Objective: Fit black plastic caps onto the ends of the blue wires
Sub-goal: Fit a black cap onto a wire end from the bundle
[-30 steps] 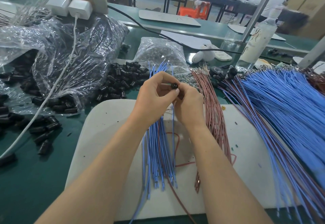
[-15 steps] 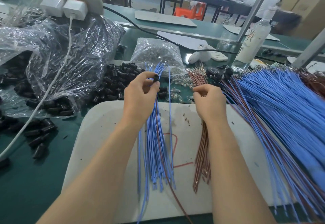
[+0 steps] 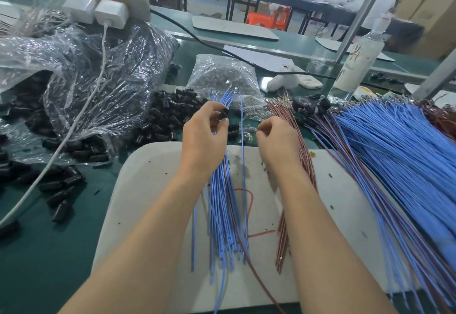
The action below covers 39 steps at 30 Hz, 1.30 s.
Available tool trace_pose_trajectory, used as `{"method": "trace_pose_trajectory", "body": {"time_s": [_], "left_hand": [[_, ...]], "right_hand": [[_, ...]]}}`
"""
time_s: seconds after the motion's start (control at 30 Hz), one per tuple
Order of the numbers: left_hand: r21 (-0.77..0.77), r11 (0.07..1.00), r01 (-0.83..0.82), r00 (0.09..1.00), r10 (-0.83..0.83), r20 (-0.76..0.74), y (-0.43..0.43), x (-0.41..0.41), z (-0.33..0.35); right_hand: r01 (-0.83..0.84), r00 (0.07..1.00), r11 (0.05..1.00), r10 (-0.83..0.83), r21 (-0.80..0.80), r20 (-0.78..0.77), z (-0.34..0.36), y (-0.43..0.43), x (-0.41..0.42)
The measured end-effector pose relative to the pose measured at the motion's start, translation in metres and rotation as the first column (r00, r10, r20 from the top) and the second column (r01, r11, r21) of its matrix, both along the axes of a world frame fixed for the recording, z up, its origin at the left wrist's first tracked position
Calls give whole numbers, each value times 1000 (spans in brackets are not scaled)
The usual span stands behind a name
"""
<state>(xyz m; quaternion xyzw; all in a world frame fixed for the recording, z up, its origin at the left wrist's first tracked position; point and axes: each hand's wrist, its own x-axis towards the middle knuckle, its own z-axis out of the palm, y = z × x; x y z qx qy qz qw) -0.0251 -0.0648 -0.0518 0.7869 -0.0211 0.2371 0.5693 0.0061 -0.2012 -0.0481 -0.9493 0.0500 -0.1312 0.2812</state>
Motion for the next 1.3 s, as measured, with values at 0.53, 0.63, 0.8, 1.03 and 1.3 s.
{"method": "trace_pose_trajectory", "body": {"time_s": [0.53,0.63,0.8,1.03,1.3], "left_hand": [[-4,1000,-31,999,31,-33,-1,3,2],[7,1000,-19,998,19,-54,-1,4,1],[17,1000,-8,997,9,-78,1,4,-1],[-624,780,-44,962,-136,-238,17,9,13],[-754,641,145,878,-435,-201,22,7,12]], "right_hand": [[-139,984,983,123,-123,-129,-1,11,2],[-103,991,988,93,-118,-92,-3,17,3],[-64,995,987,52,-146,-90,-5,24,8],[-50,997,997,53,51,-59,2,16,7],[-183,966,675,258,714,4,13,12,-16]]}}
